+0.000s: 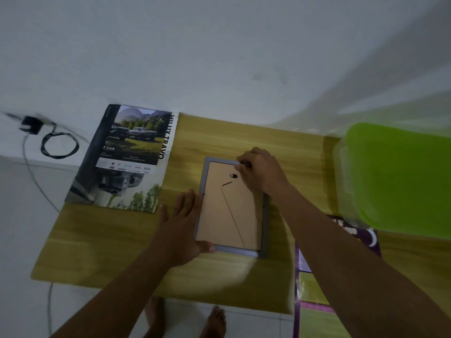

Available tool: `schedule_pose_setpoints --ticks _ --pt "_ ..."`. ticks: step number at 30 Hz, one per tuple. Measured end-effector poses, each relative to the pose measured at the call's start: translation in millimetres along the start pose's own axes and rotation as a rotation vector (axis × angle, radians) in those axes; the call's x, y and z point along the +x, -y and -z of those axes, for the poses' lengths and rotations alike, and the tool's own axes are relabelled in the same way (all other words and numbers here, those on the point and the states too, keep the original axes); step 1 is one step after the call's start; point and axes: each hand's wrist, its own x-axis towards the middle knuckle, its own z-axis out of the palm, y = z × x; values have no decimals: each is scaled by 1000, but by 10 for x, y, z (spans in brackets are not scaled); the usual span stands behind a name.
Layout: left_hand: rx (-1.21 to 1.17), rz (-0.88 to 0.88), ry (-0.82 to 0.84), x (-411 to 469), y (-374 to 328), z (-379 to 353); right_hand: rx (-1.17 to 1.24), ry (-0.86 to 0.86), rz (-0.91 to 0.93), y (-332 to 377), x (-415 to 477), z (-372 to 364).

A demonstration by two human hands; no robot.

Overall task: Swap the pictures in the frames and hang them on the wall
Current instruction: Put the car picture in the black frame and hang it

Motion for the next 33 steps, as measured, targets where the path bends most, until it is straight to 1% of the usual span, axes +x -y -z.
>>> schedule_pose_setpoints --ticks 7,17,19,23,24,26,30,33 --pt "11 16 11 -2 -14 11 16 -74 72 -24 1 -54" --pt "17 8 11 -20 -17 21 -33 -128 101 -42 -5 -107" --pt "15 5 7 -17 -9 14 -37 -103 90 -45 8 -87" --pt "-24 -2 -15 -34 2 1 -92 11 83 -19 20 -24" --pt "-32 -2 -22 -44 4 -3 -118 18 112 15 0 -16" --pt "-40 -3 -36 -59 15 -16 -151 39 229 124 -32 -32" --pt "-45 -13 -71 -84 46 -49 -198 149 507 390 18 -125" --pt "-68 -17 -107 -93 59 -71 -205 281 615 528 110 -150"
